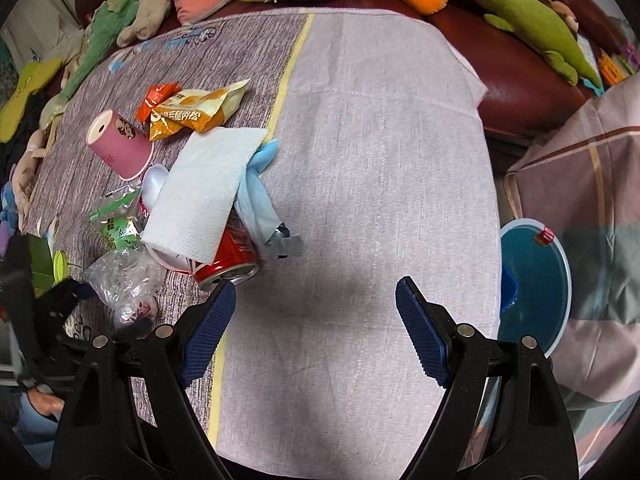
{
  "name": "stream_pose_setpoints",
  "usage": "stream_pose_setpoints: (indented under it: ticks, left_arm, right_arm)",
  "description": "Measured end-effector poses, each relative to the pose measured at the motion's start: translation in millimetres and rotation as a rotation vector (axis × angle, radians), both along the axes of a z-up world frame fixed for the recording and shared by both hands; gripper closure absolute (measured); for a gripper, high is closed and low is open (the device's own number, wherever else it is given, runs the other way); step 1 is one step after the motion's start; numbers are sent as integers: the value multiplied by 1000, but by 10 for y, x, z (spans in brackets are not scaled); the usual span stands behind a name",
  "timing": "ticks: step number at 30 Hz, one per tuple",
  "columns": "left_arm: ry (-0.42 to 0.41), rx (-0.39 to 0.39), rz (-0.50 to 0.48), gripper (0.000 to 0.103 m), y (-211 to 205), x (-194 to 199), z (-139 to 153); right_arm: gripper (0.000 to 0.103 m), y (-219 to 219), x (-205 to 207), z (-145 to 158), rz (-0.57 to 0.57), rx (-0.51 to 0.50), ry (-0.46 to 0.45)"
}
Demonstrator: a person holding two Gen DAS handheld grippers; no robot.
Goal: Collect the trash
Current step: 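Move back to the table and grasp the clear plastic bag with the left tool, then grasp the white paper towel with the right tool while the left tool holds the bag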
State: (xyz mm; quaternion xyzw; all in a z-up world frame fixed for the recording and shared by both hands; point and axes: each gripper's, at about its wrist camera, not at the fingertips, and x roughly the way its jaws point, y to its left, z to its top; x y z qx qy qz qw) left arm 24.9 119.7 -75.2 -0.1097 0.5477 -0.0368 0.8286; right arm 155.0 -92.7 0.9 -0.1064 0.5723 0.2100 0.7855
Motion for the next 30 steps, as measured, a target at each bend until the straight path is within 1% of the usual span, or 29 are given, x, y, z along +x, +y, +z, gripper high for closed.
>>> stream_pose_setpoints:
  ticks: [1, 2, 3, 5, 8, 12, 15, 19, 24, 26, 28, 29, 30]
  left_arm:
    - [-6, 6, -7, 58, -11, -11, 9]
    - [-1, -35, -12, 73, 15, -13, 12]
    - [-3, -67, -6, 73, 57, -17, 25]
    - [-28, -53, 8, 73, 117, -42, 100]
    - [-73, -95, 24, 73, 273, -90, 298]
    - [-137, -119, 52, 73, 480, -131, 546]
    - [-169, -129, 103, 73, 676, -73, 672]
    - [-181, -151, 169, 73, 940, -19, 720]
    - [-163, -166, 203, 73, 1024, 38, 684]
    - [-151, -169, 205, 73, 1000, 58, 645]
    - [-141, -173, 202, 73, 976, 76, 600]
    - [-139, -174, 199, 73, 972, 96, 591]
    - [-139, -173, 195, 73, 950, 110, 588]
  right_arm:
    - [25, 14, -3, 3, 2, -2, 0]
    - [25, 36, -9, 7, 5, -6, -1]
    - [25, 56, -11, 12, 9, -9, -2]
    - [25, 104, -10, 19, 14, -10, -2]
    - [25, 234, 0, 52, 34, -10, -10]
    - [25, 532, 32, 82, 92, -8, -21]
    - [25, 791, 78, 54, 136, -5, -29]
    - [25, 1099, 123, -78, 195, -15, -16]
    - [25, 1358, 169, -272, 255, -78, -44]
    - [33, 1399, 174, -342, 269, -100, -52]
    - [54, 1415, 149, -351, 279, -109, -73]
    - [61, 1418, 136, -323, 286, -97, -82]
    - [75, 1410, 131, -309, 286, -93, -82]
